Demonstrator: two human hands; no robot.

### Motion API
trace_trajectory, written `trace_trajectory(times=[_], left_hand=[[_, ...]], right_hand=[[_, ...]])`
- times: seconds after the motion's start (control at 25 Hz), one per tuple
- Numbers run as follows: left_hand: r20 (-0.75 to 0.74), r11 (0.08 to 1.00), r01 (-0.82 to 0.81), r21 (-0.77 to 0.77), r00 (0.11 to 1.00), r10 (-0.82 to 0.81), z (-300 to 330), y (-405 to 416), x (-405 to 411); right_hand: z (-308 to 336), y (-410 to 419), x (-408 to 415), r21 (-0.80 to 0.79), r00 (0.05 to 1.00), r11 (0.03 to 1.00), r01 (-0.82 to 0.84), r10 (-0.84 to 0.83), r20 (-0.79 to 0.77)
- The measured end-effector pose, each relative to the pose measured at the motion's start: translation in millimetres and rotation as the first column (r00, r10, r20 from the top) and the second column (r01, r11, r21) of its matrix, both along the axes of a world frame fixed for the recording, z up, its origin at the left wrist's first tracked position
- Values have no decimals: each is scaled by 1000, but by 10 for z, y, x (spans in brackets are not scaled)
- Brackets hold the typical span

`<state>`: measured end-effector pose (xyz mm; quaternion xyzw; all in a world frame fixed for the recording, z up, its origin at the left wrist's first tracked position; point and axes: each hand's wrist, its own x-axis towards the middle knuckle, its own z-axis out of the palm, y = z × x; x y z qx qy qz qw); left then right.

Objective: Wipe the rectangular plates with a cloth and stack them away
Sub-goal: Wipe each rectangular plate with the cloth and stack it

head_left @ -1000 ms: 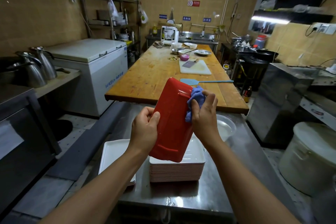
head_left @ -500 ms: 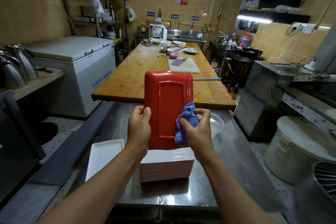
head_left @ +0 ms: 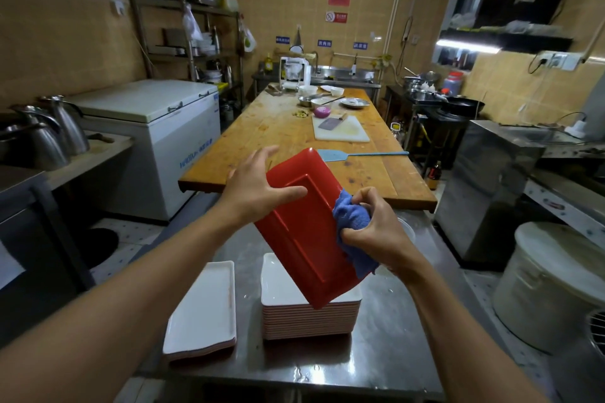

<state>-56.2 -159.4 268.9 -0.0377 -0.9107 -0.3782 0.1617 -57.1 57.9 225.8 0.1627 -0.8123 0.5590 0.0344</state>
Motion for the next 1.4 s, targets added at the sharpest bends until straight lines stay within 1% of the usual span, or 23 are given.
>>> trace_trajectory(times=[0.04,0.12,0.24,0.28,0.36,0.48,0.6,0.64,0.68,0.76,0.84,0.92,1.0,1.08,1.2,1.28,1.4], left_hand=[[52,997,76,32,996,-78,48,-20,-38],[136,971,185,154,969,-206,71,-55,-61],[177,895,211,393,938,-299,7,-83,-13],[172,869,196,455,938,-302,-28,-82,-4],[155,842,149,518,952,-264,-92,-55,9],[145,814,75,576,971,-191,-147,-11,21],[177,756,8,654,971,-163,-163,-91,50],[192,739,-16,674,969,-154,-168,-131,69],[206,722,-40,690,968,-144,-183,-169,84],[229,699,-79,711,965,-124,-227,-203,102],[255,671,-127,731,962,-97,-271,-191,99],[287,619,-181,764,955,-74,-303,-154,80],[314,572,-227,788,948,-56,-321,-122,59],[332,534,-264,803,943,-33,-335,-103,35],[374,456,-328,828,927,-12,-351,-90,7],[385,412,-348,842,923,-7,-362,-65,6],[368,373,-350,859,930,26,-386,5,23]], right_hand=[[24,10,-5,13,999,999,-43,43,6],[55,22,-19,41,996,995,-88,88,-2],[74,21,-45,85,995,993,-76,81,-52],[84,2,-57,98,994,993,-69,77,-83],[94,-76,-81,160,978,986,-37,68,-196],[77,-248,-88,293,903,952,86,50,-428],[16,-222,-80,301,839,937,178,15,-543],[-32,-162,-83,290,837,936,201,-10,-547],[-86,-97,-87,280,855,937,211,-38,-518],[-175,-7,-94,272,912,942,199,-76,-403],[-202,4,-113,252,928,950,186,-86,-361],[-192,-25,-127,217,921,960,178,-85,-381],[-219,-38,-113,226,922,959,172,-76,-379],[-323,-21,-63,241,925,957,164,-64,-373],[-510,-7,58,203,918,971,127,-37,-395],[-599,-52,107,200,897,966,166,-63,-437],[-692,-210,135,270,827,917,294,-102,-553]])
